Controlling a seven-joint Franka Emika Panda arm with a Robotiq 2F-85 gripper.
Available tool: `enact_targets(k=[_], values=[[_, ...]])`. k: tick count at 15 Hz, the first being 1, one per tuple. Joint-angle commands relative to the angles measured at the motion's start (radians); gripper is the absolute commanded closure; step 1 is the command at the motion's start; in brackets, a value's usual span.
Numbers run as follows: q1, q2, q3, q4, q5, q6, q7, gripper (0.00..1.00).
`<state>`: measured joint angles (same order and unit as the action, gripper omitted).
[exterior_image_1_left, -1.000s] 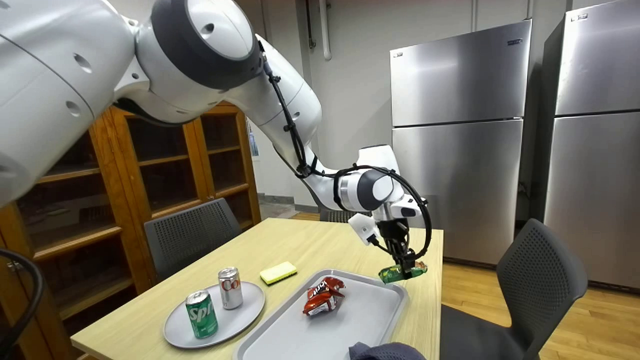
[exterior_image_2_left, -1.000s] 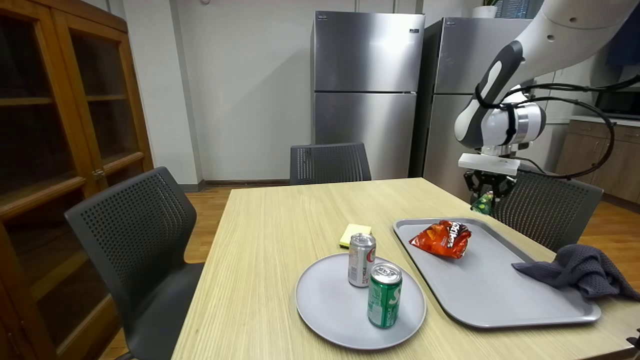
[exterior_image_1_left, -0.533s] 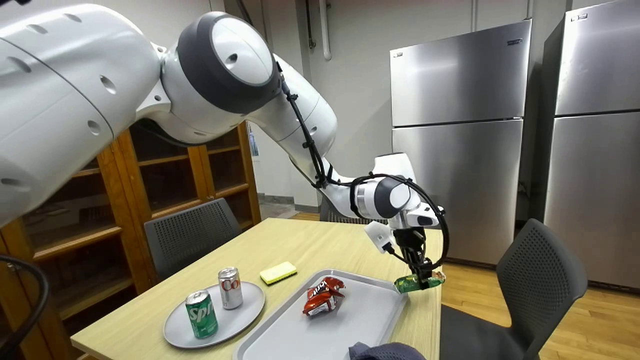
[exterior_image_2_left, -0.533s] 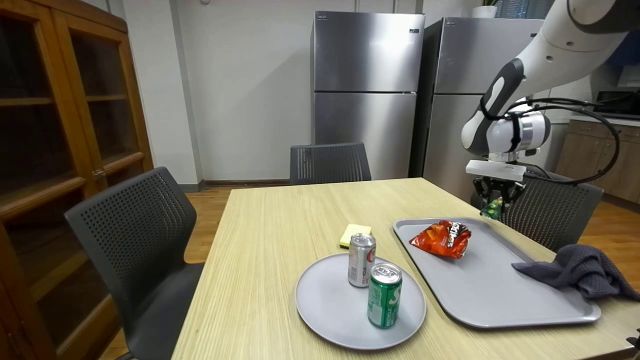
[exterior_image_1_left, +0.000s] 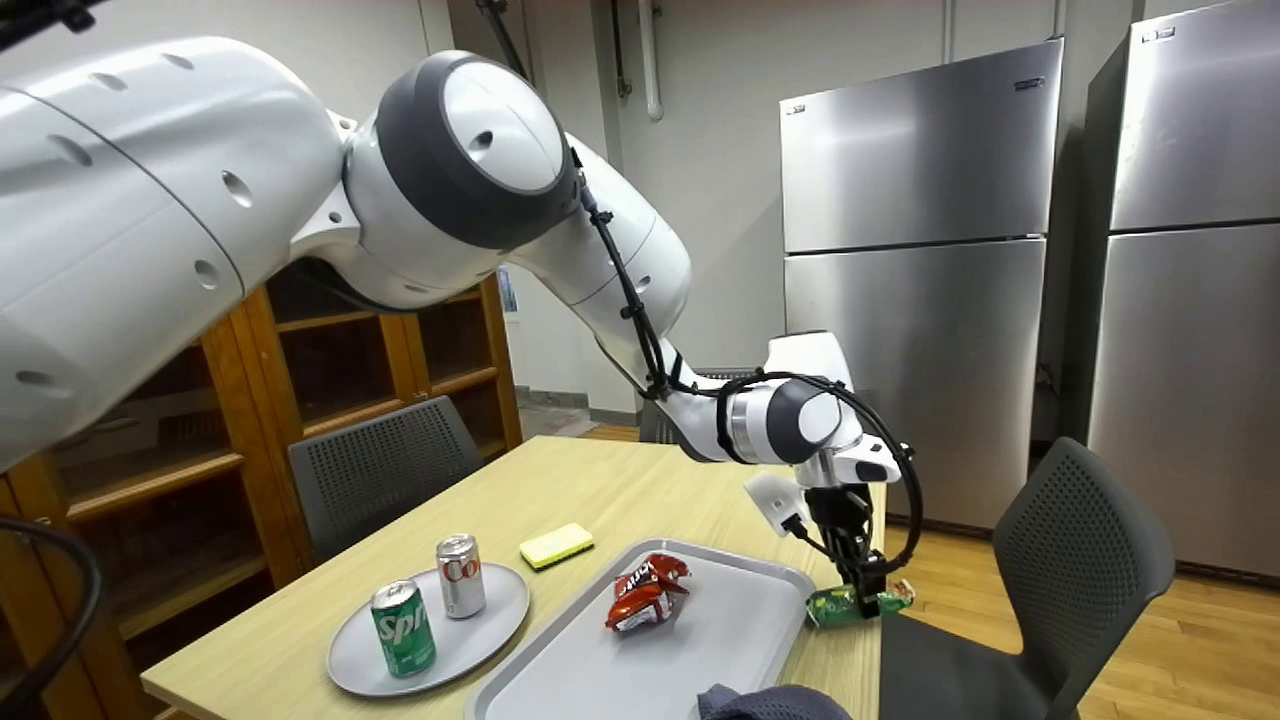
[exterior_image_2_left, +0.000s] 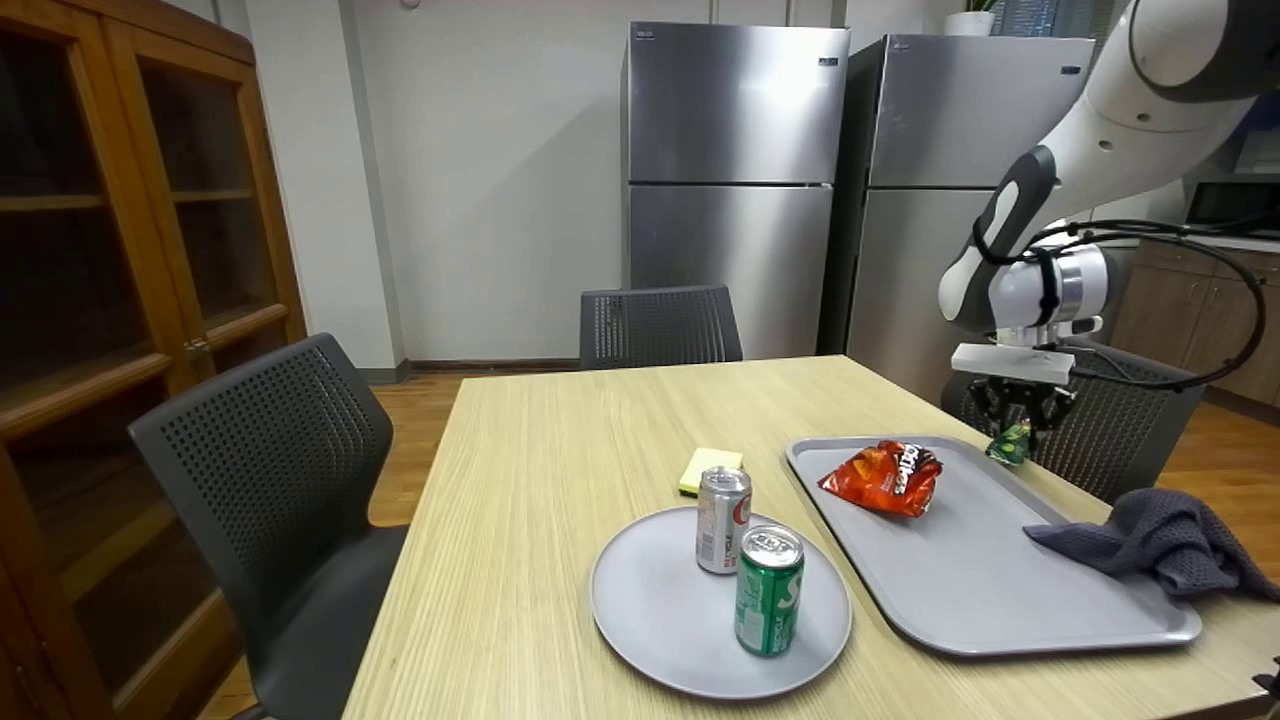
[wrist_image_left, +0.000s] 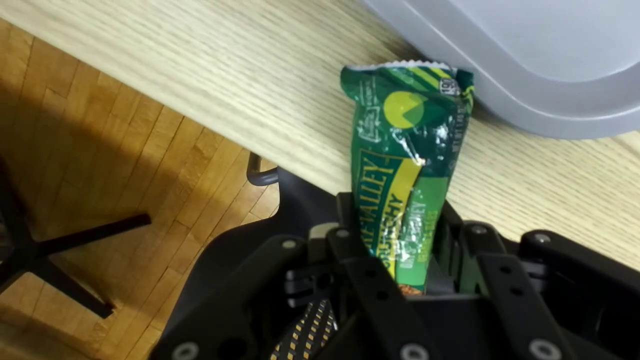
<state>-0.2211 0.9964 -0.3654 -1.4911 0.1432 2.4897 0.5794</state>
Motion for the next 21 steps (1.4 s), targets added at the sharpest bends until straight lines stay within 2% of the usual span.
enact_targets(k=[1, 9, 21], values=[[-0.005, 0.023, -0.007, 0.043, -0.012, -0.044, 0.014, 0.87], [0.005, 0.001, -0.021, -0.004, -0.092, -0.013, -0.078, 0.87], [-0.014, -0.061, 0.042, -0.117, -0.093, 0.043, -0.287, 0.87]])
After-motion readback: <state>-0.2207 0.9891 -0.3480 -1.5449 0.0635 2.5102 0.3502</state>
